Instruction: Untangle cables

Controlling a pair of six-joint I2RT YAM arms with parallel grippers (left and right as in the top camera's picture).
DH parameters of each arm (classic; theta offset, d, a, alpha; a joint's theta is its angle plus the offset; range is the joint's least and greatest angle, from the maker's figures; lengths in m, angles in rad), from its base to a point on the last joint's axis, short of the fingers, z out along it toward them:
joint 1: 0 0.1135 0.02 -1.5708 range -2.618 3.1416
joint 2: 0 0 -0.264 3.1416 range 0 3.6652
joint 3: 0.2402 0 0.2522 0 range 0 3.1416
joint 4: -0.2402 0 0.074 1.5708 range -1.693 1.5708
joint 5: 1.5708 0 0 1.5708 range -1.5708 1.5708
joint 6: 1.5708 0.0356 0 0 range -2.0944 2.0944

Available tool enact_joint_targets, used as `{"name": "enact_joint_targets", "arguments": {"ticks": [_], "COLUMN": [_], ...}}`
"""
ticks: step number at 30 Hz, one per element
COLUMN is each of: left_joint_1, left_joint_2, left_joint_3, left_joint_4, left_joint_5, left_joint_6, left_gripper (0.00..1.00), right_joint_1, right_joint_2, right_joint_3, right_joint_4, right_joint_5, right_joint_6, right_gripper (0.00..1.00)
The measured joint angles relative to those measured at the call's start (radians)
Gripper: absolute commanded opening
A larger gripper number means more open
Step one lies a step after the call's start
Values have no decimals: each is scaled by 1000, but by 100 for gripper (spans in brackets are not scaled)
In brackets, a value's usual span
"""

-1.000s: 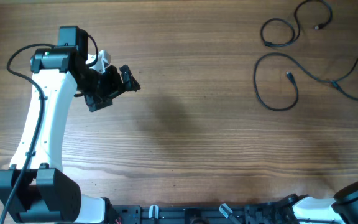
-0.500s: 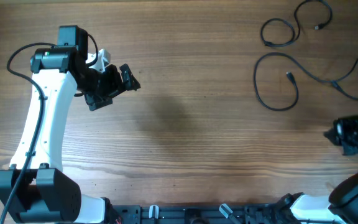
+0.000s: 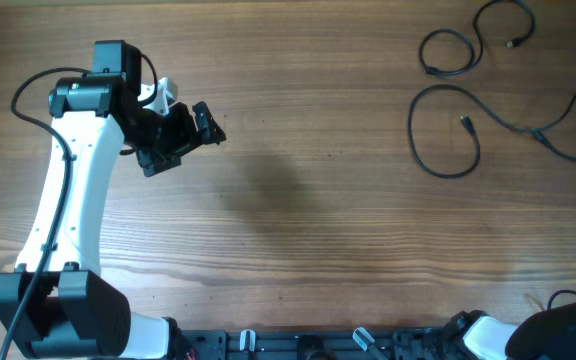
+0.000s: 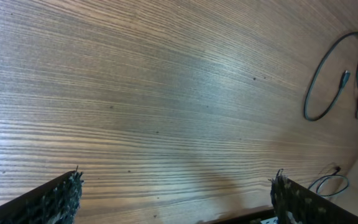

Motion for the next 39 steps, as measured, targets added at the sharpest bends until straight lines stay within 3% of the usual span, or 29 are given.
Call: {"name": "enact_joint_targets", "arguments": {"ticks": [3,6,11,12,14,17,18,19,26,32,36,39], "left_joint_1": [0,0,0,0,0,0,0,0,0,0,0,0], "left_joint_2": [0,0,0,0,0,0,0,0,0,0,0,0], "left_joint_3": [0,0,0,0,0,0,0,0,0,0,0,0], "left_joint_4": [0,-1,0,0,1,1,1,4,19,19,19,19], "left_joint_5": [-3,-11,-18,-18,-18,-18,-18,-18,-18,-18,-18,-18], "left_joint_6": [0,0,0,0,0,0,0,0,0,0,0,0], "left_gripper": [100,100,100,100,100,100,100,100,100,100,100,100], "right_joint_1": [-67,-148,-229,-228,-228,-229,-229,-229,-213,-25,166,217], "right_joint_2": [6,6,72,84,118,154,159,159,159,128,128,128], "right_joint_3": [-174,-270,-291,-292,-297,-312,-314,-314,-298,-289,-288,-288], "right_joint_4": [152,303,356,357,362,390,402,414,467,459,464,478], "right_joint_5": [23,2,-50,-57,-77,-99,-117,-137,-515,-820,-868,-850], "right_joint_6": [44,13,-41,-42,-50,-53,-63,-63,-235,-276,-251,-199], "right_gripper": [100,93,91,85,59,29,10,4,4,4,4,4]}}
